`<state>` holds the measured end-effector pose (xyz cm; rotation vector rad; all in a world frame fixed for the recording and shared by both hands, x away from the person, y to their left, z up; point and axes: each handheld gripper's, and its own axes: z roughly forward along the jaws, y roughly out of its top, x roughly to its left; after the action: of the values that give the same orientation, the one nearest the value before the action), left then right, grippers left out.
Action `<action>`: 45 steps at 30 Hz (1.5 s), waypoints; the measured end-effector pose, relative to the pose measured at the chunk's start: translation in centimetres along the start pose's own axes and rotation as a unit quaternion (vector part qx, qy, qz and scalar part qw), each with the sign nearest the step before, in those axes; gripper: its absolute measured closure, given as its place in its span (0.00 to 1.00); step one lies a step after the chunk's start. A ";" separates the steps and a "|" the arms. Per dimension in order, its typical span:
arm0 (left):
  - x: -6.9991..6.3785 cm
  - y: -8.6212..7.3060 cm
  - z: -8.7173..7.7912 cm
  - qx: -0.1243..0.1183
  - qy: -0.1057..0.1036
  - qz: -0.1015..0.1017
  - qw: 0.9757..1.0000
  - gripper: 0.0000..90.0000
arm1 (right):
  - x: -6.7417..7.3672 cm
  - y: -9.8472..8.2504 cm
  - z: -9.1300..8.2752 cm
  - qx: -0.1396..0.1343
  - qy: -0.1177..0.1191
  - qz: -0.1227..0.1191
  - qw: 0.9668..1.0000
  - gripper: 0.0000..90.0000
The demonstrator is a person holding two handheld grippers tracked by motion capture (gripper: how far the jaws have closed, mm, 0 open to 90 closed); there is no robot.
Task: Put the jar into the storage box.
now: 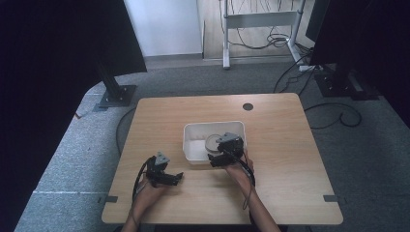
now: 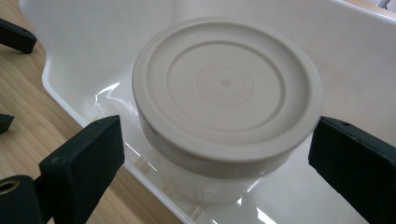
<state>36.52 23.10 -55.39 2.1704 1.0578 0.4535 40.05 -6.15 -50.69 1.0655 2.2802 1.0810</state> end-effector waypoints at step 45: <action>0.0 0.0 0.0 -0.001 0.000 -0.001 1.000 0.00 | -0.5 -3.6 -5.9 -0.016 0.018 -0.024 0.999 0.05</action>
<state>36.51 23.08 -55.41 2.1674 1.0591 0.4538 35.04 -10.85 -49.78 0.9823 2.2976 1.1221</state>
